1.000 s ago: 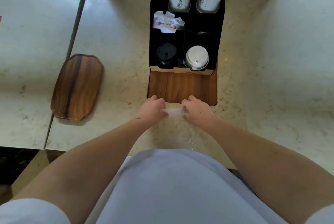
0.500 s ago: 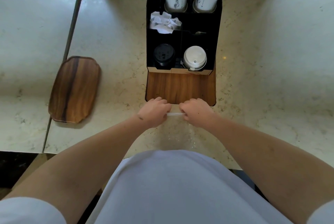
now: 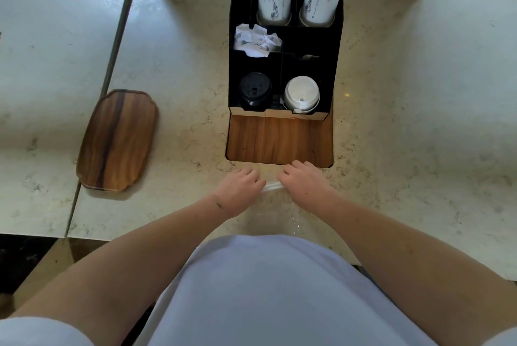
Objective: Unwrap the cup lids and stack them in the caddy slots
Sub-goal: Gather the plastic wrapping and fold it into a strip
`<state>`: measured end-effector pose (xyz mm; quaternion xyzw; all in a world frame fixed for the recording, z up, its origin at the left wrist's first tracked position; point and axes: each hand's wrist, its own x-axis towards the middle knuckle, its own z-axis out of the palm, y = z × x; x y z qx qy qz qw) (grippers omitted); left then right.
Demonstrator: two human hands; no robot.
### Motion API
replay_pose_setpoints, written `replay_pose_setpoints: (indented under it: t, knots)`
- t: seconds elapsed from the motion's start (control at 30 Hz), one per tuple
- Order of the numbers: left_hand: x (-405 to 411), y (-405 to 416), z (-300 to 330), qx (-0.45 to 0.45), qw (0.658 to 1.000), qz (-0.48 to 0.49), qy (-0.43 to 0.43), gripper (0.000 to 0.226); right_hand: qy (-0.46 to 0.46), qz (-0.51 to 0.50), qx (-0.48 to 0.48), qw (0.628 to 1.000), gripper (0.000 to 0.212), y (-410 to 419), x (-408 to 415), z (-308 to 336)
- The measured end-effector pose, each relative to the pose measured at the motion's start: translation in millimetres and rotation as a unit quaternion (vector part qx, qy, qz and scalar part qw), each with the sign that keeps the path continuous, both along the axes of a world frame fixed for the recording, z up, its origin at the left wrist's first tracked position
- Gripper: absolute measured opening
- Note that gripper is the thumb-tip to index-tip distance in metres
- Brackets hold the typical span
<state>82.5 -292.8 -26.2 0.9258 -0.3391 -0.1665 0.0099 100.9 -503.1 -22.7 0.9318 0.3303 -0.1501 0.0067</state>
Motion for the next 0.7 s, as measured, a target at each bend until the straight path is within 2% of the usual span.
replay_pose_setpoints:
  t: [0.17,0.27,0.4,0.53,0.7]
  knots:
    - [-6.3,3.4,-4.1,-0.005,1.000,-0.008,-0.008,0.022,0.003,0.001,-0.009,1.000,0.018,-2.6,-7.6,0.3]
    - [-10.9,3.9,-6.8,-0.058,0.998,0.028,-0.020,0.026,-0.009,0.002,0.005,1.000,0.014,-6.9,-13.1,2.0]
    - [-14.2,5.7,-9.7,-0.126,0.984,0.129,0.016,0.031,0.002,-0.067,0.056,0.996,0.037,-10.3,-30.5,-3.3]
    - [-10.8,10.8,-10.3,-0.128,0.972,0.193,0.050,0.028,0.045,-0.118,0.081,0.989,0.032,-9.8,-36.5,-14.3]
    - [-0.4,11.5,-9.1,-0.120,0.966,0.213,0.084,0.038,0.059,-0.171,0.104,0.978,0.030,-4.2,-28.8,-10.8]
